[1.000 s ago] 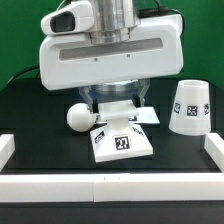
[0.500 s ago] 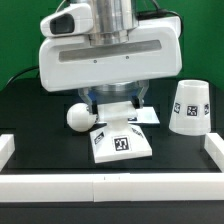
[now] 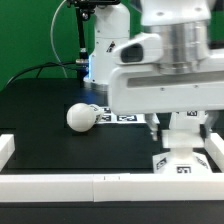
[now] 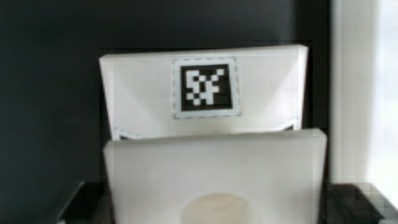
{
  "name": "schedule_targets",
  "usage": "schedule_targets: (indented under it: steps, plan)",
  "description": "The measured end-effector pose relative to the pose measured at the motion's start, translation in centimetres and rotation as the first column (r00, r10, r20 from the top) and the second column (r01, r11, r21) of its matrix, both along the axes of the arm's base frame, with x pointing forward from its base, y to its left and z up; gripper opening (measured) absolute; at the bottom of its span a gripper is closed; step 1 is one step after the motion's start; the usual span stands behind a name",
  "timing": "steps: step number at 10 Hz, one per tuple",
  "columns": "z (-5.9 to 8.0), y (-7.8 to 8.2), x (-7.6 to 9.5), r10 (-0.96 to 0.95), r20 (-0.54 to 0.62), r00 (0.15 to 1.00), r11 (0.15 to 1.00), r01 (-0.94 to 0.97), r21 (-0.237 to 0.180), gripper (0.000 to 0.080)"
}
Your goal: Assemble lamp
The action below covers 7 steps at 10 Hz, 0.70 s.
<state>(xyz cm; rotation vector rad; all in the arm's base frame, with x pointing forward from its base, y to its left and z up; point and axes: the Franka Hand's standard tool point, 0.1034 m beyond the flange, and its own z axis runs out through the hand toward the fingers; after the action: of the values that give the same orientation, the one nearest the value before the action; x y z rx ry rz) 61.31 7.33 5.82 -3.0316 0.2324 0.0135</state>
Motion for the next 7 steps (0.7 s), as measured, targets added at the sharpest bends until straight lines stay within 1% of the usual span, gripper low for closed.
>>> schedule_targets:
  steps: [2,4,5,7]
  plan:
    - [-0.1,1.1,0.2,0.021,-0.028,0.999,1.000,-0.021,0.002,0.0530]
    - [-0.1,1.9,0.5,0.052,-0.058,0.997,0.999,-0.052,-0.004,0.0530]
    - [-0.1,1.9,0.5,0.065,-0.057,0.996,0.998,-0.066,-0.011,0.0530]
    - [-0.1,1.9,0.5,0.062,-0.057,0.996,0.998,-0.063,-0.010,0.0530]
